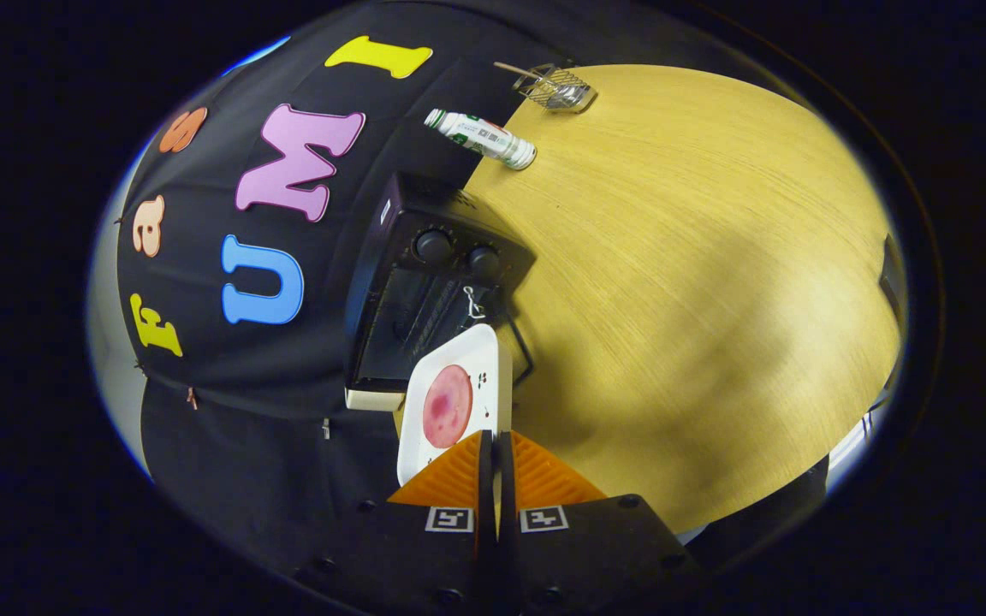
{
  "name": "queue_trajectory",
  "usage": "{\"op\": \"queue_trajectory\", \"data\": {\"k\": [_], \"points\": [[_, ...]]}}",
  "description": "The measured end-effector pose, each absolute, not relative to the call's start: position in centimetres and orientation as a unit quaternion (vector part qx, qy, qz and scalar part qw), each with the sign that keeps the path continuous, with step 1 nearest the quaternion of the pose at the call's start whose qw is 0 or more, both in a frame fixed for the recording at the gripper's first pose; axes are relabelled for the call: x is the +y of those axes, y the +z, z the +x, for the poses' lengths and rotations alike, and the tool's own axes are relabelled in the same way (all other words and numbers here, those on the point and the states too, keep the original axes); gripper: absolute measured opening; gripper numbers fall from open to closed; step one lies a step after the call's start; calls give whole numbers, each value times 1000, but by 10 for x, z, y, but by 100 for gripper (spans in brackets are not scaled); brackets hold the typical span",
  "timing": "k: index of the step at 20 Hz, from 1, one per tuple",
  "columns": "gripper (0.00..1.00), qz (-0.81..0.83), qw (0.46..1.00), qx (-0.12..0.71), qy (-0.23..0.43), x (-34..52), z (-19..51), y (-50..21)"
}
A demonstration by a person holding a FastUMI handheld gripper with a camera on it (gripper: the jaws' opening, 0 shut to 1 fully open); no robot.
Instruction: Open the toaster oven, put the food inside, and close the toaster oven door.
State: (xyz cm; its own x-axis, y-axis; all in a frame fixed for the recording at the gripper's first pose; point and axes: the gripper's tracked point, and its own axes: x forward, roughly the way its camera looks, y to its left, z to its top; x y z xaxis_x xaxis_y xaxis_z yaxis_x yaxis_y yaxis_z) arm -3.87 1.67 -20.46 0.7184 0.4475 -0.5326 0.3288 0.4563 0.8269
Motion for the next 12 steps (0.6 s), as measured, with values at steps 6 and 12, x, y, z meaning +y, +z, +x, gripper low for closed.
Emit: {"op": "queue_trajectory", "data": {"k": [6, 12], "points": [[5, 538, 762, 357, 45, 57, 15, -204], [5, 563, 760, 326, 10, 69, 71, -220]]}}
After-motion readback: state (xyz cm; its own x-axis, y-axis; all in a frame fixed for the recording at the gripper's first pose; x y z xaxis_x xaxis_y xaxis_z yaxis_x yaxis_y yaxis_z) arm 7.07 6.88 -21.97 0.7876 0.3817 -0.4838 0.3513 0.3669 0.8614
